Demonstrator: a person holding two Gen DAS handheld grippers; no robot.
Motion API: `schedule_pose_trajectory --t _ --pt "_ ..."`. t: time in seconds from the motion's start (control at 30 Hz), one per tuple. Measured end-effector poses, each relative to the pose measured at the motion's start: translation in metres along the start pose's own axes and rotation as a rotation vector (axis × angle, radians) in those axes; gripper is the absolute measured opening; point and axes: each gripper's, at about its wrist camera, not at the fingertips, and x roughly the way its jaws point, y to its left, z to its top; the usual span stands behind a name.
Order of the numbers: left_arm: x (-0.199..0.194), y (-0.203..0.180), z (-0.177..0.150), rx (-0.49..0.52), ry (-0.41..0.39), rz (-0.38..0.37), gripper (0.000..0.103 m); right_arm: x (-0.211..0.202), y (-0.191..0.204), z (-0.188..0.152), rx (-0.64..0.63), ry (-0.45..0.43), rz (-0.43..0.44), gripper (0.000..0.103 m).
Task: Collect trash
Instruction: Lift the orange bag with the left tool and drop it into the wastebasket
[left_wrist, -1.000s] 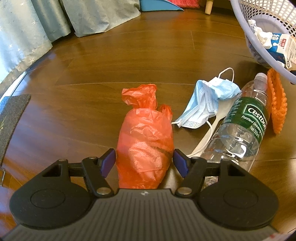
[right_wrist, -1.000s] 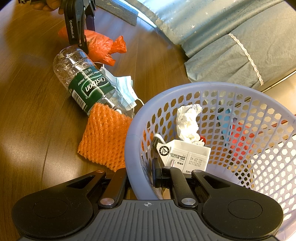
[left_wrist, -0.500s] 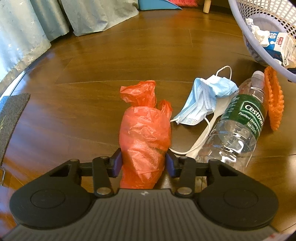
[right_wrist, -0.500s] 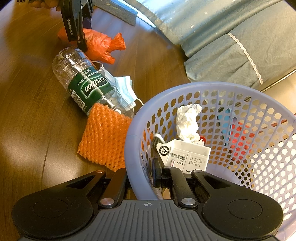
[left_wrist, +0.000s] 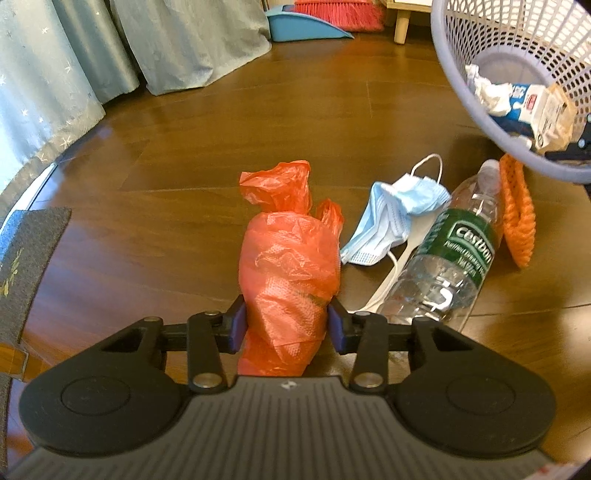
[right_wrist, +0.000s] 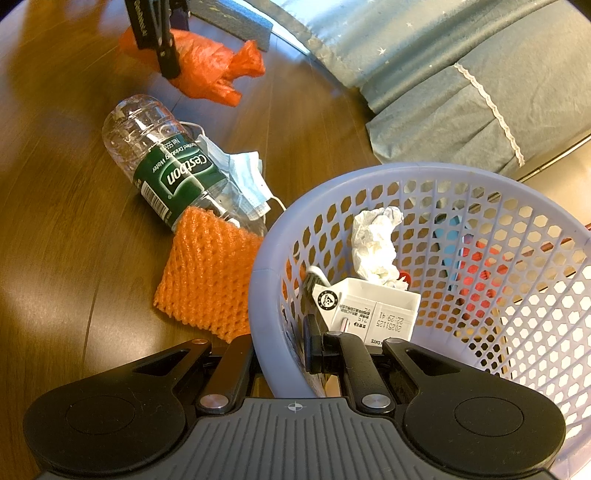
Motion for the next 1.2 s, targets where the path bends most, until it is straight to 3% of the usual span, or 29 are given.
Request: schedule_pose_trajectory --t 0.4,0.7,1.2 --pt "-0.023 -0.009 0.024 0.012 -0.069 -0.041 0.038 0.001 0.0 0.001 0.002 0.001 0.001 0.004" --pt "-0.045 -0.036 0.047 0.06 -0.137 -0.117 0.038 0.001 0.001 0.0 0.003 0.001 0.0 0.004" --pt "-0.064 -0.106 0.143 0.118 -0.257 -0.32 0.039 0.0 -0.001 0.0 0.009 -0.003 0.002 0.004"
